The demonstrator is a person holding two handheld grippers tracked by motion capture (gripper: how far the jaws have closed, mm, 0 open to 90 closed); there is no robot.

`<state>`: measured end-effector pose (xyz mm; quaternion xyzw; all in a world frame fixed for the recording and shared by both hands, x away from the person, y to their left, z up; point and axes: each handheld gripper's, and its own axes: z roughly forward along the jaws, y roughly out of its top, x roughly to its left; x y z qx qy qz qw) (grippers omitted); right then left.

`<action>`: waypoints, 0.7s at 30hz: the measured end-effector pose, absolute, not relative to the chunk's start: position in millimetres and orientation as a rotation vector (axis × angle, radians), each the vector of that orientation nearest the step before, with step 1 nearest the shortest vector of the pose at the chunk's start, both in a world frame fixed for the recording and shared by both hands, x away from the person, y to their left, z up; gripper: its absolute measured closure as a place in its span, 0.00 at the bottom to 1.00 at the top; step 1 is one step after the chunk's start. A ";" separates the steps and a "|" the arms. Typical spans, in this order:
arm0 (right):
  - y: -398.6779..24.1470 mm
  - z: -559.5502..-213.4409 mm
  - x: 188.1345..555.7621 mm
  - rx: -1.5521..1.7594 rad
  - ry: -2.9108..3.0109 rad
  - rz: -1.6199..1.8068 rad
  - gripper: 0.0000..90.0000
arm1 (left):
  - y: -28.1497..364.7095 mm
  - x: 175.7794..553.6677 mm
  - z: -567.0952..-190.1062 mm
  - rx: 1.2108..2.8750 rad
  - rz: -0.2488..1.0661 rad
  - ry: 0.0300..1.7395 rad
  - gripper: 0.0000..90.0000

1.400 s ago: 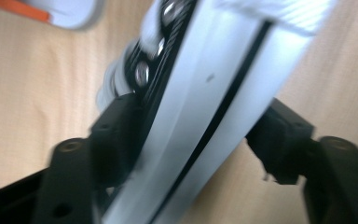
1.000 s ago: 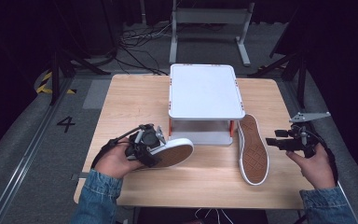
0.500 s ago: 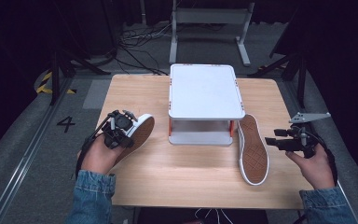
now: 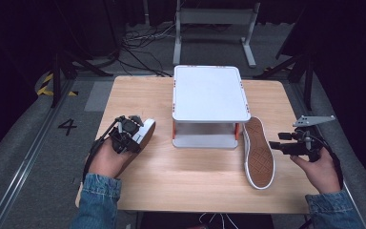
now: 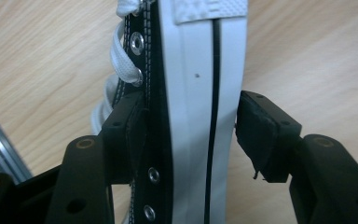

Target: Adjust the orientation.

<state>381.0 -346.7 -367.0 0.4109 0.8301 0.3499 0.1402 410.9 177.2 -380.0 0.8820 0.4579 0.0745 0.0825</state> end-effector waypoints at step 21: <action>-352.9 -366.9 383.8 1.239 2.399 1.055 0.47 | 149.6 374.8 -361.8 2.753 0.058 1.229 0.54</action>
